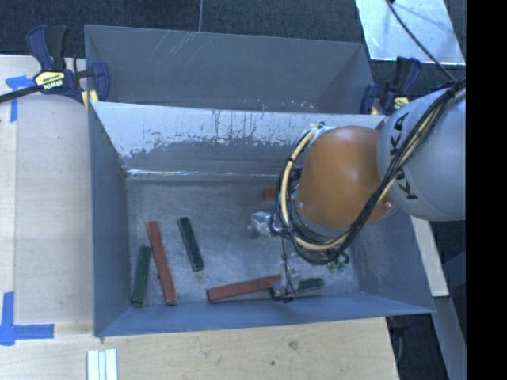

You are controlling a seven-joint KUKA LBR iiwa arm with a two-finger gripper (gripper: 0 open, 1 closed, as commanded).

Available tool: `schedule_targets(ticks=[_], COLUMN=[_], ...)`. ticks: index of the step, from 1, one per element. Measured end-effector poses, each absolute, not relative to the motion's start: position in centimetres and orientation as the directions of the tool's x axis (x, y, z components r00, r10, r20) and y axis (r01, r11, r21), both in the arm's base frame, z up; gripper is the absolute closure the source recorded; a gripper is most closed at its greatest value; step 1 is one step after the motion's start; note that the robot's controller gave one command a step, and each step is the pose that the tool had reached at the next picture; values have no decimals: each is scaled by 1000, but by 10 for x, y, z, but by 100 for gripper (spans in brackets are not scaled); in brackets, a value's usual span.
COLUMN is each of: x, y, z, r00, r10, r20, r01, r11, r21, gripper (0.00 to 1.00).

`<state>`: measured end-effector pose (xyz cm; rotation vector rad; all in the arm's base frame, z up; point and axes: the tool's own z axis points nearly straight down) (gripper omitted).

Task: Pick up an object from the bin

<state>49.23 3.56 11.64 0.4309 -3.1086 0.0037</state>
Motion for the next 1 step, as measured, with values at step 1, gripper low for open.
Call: schedule_targets(ticks=[1], x=[550], y=[-11], z=[111], r00=[-948], r10=[-317], r20=[-7], r01=[-317], r11=[948], r21=[-5], gripper=[0])
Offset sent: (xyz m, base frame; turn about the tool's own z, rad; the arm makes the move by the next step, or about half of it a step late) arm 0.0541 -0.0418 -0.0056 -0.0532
